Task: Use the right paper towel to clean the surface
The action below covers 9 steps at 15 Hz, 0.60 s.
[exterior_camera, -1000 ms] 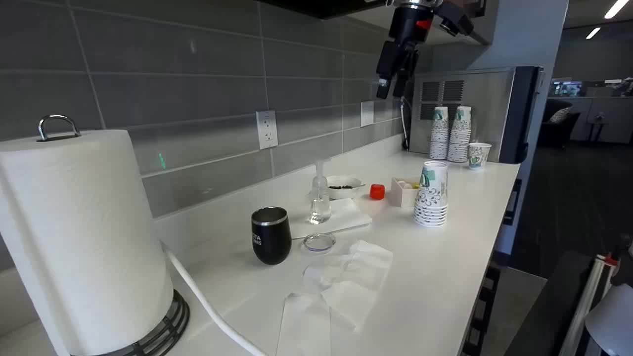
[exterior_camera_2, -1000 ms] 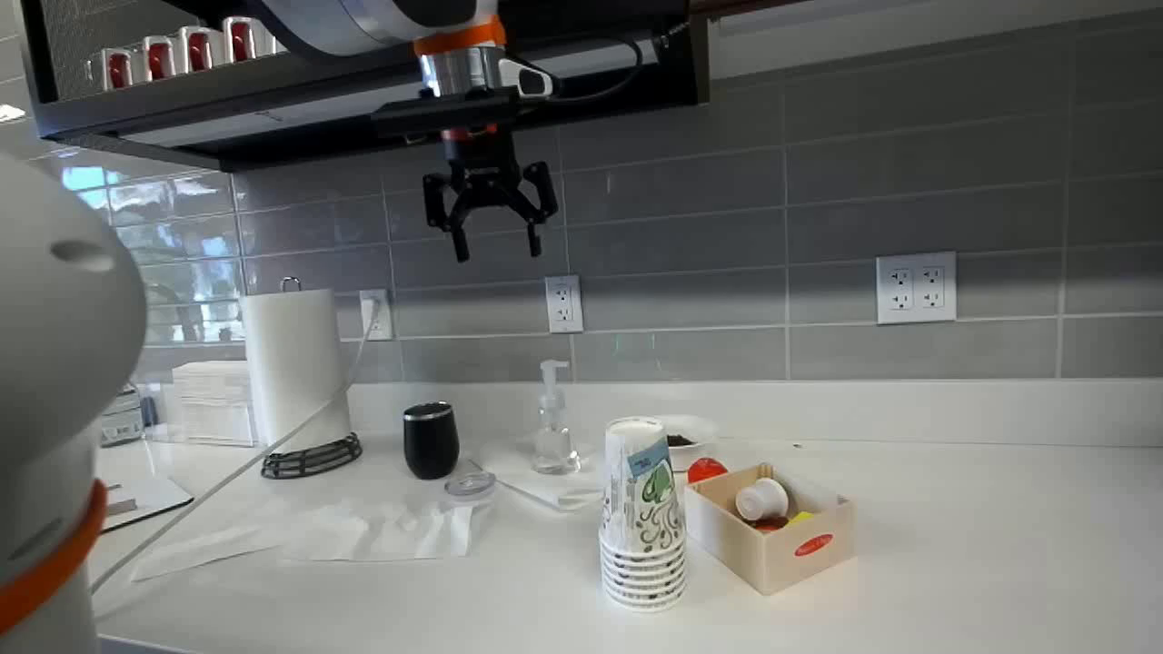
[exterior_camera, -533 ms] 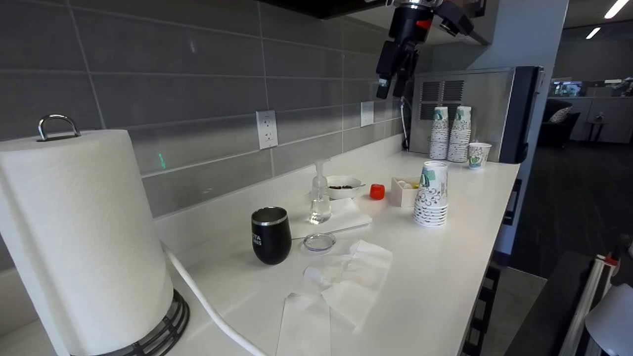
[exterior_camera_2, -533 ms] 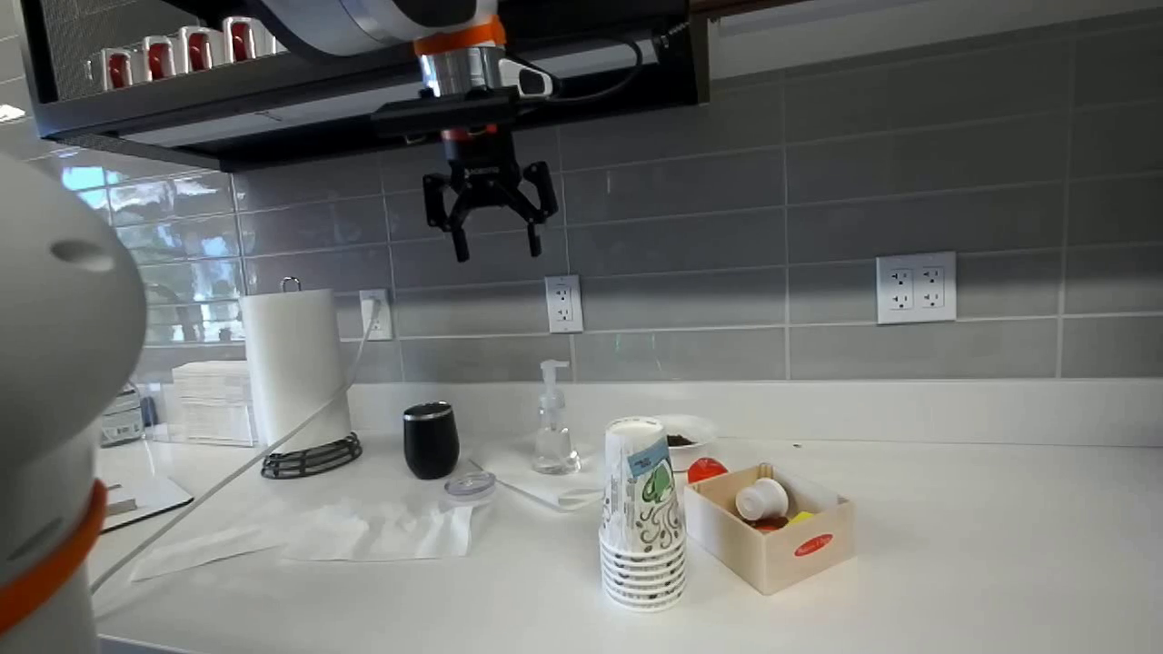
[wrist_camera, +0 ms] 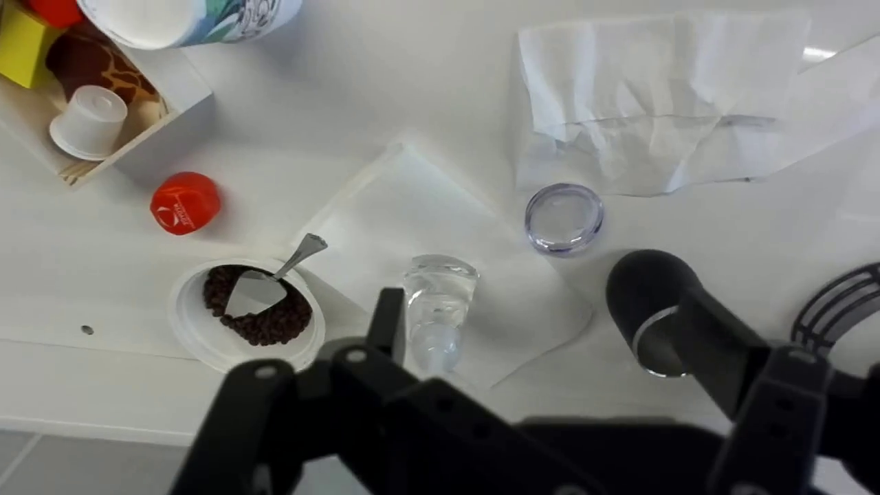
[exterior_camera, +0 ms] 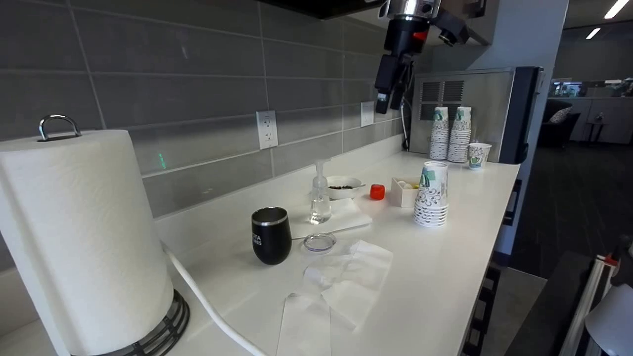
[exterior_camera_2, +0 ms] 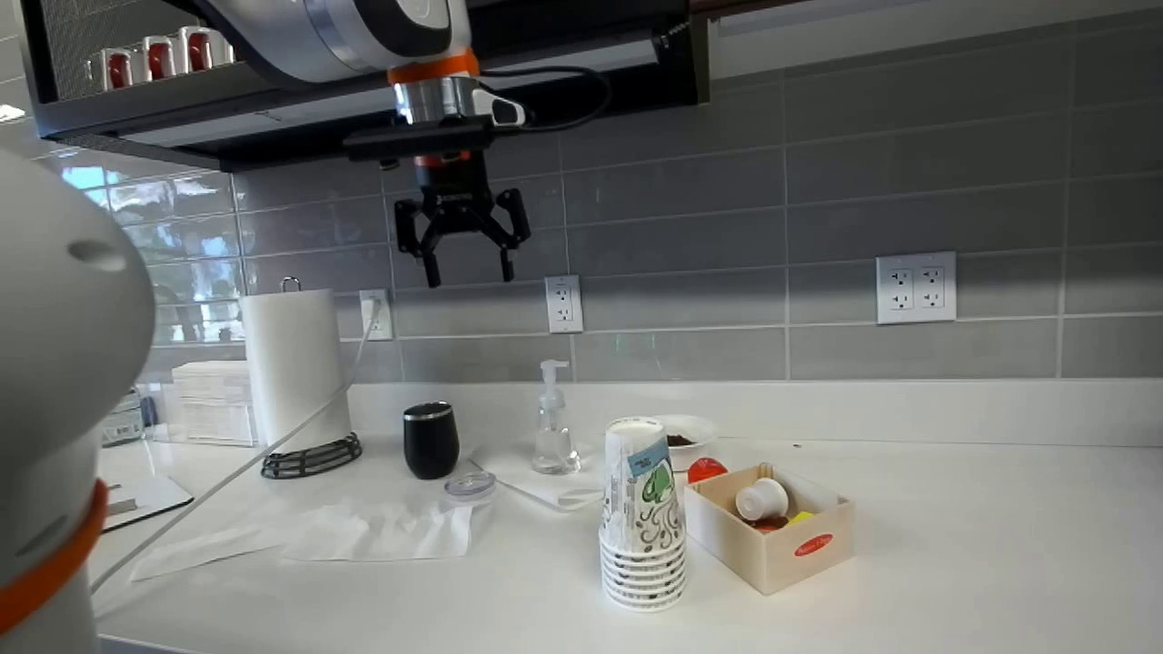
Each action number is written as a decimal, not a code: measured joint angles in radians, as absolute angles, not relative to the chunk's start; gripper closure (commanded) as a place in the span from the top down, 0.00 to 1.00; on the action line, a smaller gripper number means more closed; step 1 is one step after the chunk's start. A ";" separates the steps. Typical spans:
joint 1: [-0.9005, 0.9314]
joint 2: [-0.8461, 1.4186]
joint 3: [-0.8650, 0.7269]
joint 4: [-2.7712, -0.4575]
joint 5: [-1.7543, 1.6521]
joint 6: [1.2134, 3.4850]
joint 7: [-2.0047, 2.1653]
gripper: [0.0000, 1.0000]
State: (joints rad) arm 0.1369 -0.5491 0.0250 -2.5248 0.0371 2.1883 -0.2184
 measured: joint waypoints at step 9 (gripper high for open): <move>0.230 -0.473 0.067 -2.651 0.108 2.438 -0.199 1.00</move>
